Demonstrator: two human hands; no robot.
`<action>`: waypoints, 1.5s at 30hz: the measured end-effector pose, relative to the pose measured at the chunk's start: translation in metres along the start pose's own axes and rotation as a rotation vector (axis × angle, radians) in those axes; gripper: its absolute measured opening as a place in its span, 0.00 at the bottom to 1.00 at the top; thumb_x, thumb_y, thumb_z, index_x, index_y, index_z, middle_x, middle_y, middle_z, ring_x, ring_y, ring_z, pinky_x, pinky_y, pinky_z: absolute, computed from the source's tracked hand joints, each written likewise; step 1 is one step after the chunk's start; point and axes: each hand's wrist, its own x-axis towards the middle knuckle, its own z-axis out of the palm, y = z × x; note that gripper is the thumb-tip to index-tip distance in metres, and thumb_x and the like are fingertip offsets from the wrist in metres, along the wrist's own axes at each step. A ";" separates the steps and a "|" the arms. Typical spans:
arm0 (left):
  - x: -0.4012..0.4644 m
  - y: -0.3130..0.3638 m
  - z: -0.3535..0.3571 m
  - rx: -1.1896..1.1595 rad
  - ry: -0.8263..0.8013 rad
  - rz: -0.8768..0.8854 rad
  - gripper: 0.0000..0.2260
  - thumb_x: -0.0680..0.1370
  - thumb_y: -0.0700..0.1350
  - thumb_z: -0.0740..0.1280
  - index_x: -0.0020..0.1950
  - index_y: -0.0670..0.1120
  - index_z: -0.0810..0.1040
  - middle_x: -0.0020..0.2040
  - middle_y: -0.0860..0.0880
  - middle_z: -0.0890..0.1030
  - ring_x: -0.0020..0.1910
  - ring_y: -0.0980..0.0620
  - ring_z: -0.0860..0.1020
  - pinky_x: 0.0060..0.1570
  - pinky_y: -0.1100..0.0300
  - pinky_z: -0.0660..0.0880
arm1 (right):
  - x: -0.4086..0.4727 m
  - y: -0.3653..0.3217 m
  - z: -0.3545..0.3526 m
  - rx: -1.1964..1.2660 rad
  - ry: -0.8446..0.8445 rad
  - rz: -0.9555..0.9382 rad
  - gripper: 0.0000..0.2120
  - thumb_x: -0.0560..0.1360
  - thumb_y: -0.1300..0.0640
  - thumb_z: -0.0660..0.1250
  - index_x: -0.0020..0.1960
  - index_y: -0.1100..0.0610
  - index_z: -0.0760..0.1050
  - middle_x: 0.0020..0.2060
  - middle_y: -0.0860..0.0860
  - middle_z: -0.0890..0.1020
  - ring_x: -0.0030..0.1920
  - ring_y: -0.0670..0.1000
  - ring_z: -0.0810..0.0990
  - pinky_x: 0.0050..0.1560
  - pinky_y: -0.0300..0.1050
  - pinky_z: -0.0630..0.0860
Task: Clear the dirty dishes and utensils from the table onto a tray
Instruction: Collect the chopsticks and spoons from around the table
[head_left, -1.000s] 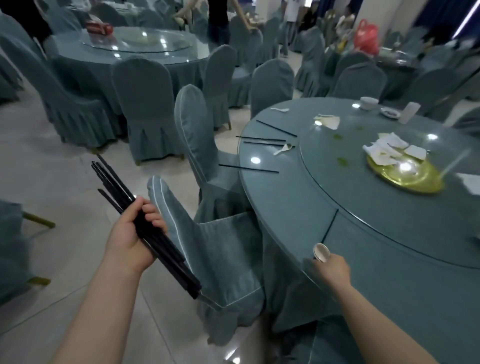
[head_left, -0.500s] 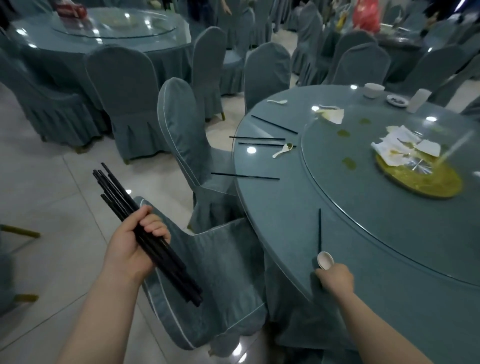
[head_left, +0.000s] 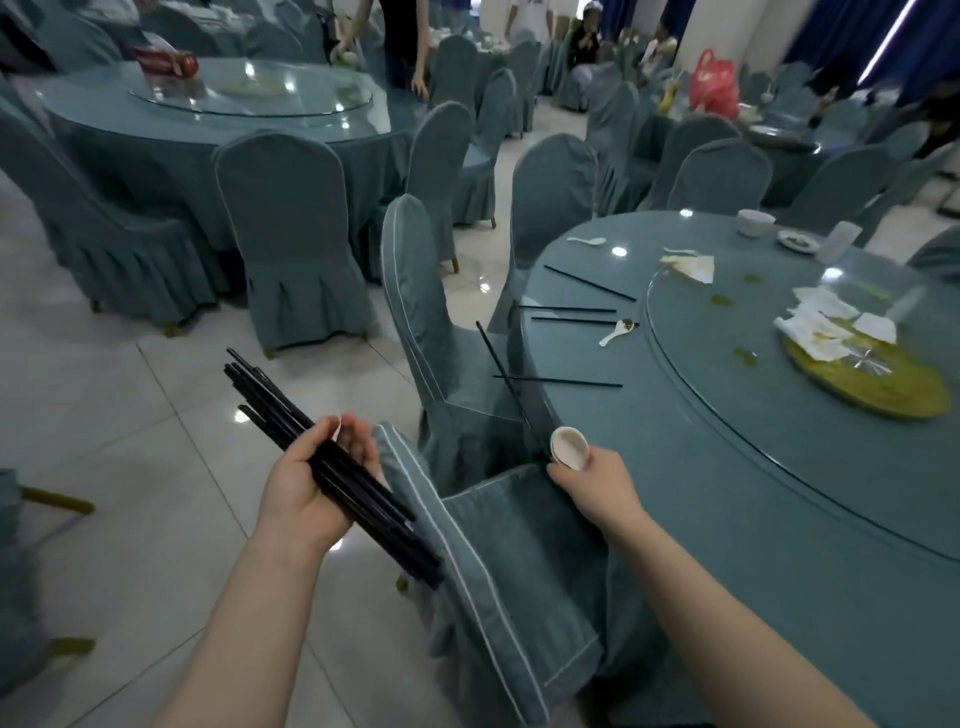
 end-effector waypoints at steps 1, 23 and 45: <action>0.003 0.012 -0.007 0.017 -0.005 -0.005 0.05 0.78 0.42 0.63 0.45 0.44 0.77 0.39 0.50 0.82 0.37 0.53 0.83 0.40 0.58 0.80 | -0.007 -0.013 0.011 0.024 -0.010 -0.023 0.11 0.69 0.56 0.70 0.40 0.64 0.76 0.28 0.49 0.73 0.29 0.48 0.69 0.29 0.41 0.64; 0.134 0.166 -0.017 0.210 0.205 0.067 0.09 0.80 0.43 0.62 0.40 0.44 0.74 0.30 0.51 0.76 0.28 0.55 0.80 0.37 0.60 0.76 | 0.026 -0.212 0.213 0.121 -0.537 -0.301 0.14 0.68 0.52 0.72 0.38 0.64 0.75 0.29 0.49 0.75 0.32 0.46 0.72 0.37 0.43 0.69; 0.447 0.172 0.160 0.453 -0.083 -0.303 0.08 0.80 0.45 0.62 0.41 0.47 0.73 0.27 0.55 0.72 0.24 0.59 0.71 0.25 0.68 0.71 | 0.280 -0.046 0.186 0.619 0.627 0.894 0.23 0.68 0.49 0.75 0.50 0.67 0.76 0.38 0.60 0.77 0.32 0.55 0.72 0.34 0.46 0.70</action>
